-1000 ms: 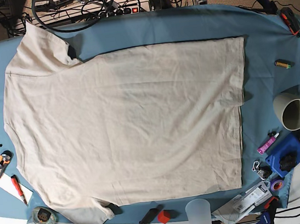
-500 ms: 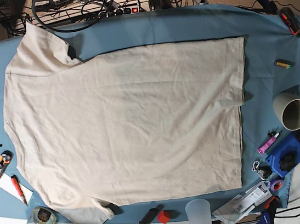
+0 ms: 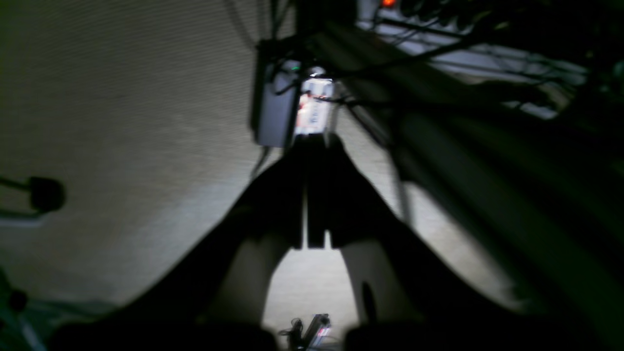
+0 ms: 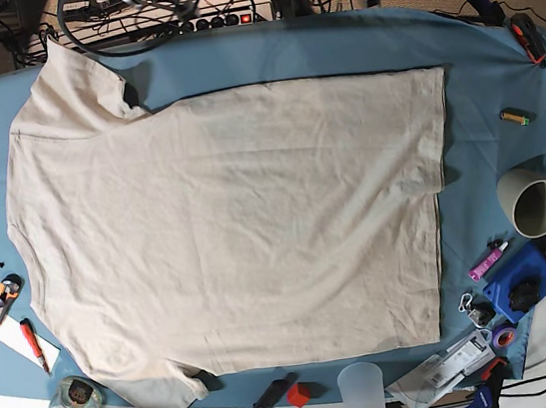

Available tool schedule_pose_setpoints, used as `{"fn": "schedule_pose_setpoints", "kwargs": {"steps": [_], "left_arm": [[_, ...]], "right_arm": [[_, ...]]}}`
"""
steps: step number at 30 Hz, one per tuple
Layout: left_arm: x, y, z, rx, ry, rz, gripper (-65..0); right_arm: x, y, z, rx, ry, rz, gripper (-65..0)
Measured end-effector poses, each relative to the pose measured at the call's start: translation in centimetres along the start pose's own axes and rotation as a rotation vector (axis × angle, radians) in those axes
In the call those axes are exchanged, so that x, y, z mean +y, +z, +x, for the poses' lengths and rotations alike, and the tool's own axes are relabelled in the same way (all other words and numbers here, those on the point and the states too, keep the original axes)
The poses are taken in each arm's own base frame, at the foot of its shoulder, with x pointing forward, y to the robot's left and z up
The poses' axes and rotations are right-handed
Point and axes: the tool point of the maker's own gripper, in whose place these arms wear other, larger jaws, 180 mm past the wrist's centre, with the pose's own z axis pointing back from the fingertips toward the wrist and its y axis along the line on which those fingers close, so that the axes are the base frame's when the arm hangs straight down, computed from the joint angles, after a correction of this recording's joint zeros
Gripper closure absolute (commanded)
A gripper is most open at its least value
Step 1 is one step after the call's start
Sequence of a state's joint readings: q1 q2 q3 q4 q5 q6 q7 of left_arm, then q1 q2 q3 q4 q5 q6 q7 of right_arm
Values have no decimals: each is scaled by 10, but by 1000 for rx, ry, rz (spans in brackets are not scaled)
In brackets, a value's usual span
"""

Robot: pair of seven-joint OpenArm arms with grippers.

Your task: Fold the T-shirt properly

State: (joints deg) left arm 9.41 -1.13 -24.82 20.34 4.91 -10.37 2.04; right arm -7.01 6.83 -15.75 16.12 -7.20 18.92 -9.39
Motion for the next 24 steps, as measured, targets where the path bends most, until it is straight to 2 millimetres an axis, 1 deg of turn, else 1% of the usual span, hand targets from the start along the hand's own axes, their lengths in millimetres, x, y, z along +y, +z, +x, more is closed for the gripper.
{"fn": "schedule_pose_setpoints", "kwargs": {"steps": [3, 5, 8, 10, 12, 16, 19, 22, 24], "left_arm": [[24, 8, -10, -5, -3, 40, 0], [31, 14, -18, -3, 40, 40, 0], [30, 23, -31, 20, 62, -16, 0], [30, 31, -36, 18, 34, -58, 0], [33, 41, -38, 1, 6, -83, 0], [30, 65, -40, -62, 24, -184, 0], [35, 82, -46, -86, 16, -200, 0], [43, 98, -52, -99, -22, -194, 0], [45, 109, -54, -108, -30, -199, 0]], "right_arm": [[-14, 6, -13, 2, 14, -28, 0], [-22, 11, -21, 9, 30, -46, 0], [-34, 20, -34, 28, 49, -71, 0], [-40, 26, -45, 35, 23, -80, 0], [-46, 35, -58, 32, -11, -85, 0], [-61, 56, -87, 70, 47, -118, 0], [-63, 72, -96, 63, 98, -129, 0], [-59, 88, -104, 70, 149, -131, 0], [-58, 100, -109, 83, 158, -141, 0]]}}
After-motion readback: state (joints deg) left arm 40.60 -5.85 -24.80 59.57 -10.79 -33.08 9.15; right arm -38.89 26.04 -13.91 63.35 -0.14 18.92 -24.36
